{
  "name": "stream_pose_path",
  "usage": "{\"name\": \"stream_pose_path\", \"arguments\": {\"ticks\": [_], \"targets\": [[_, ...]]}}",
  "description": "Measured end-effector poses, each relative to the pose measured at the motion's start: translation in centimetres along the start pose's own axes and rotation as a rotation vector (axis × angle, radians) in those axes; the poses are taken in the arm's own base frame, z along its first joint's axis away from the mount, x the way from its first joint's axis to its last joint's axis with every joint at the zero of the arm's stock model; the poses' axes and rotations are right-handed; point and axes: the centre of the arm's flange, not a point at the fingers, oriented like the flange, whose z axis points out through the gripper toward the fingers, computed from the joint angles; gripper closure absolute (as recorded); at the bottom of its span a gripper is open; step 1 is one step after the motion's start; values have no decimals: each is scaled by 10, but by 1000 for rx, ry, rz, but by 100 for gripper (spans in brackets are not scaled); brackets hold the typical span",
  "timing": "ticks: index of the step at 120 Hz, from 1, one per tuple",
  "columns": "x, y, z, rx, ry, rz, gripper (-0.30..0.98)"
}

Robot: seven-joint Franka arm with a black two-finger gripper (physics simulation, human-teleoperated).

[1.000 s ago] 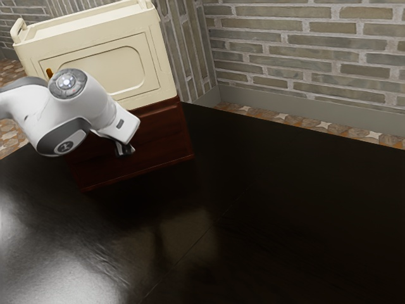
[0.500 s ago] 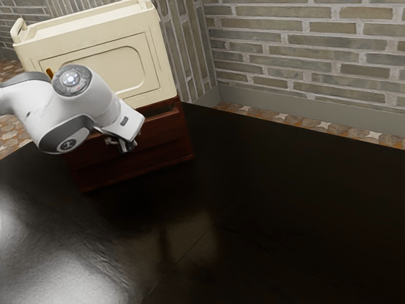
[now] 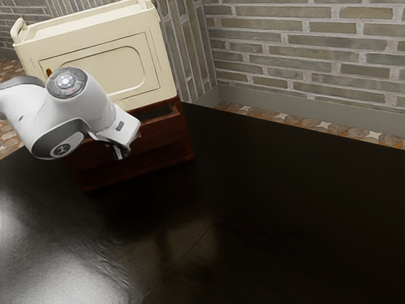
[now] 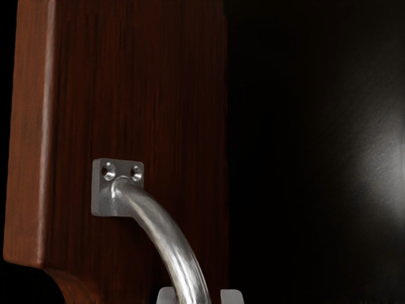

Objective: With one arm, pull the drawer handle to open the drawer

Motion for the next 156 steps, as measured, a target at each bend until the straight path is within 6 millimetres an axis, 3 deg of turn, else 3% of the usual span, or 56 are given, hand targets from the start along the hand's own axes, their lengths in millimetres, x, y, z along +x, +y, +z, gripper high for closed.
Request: {"name": "stream_pose_path", "arguments": {"ticks": [35,67,156], "targets": [[-5,14,-19,11,-4,16,77],[9,34,-31,11,-1,41,77],[17,89,-76,26,9,56,77]]}}
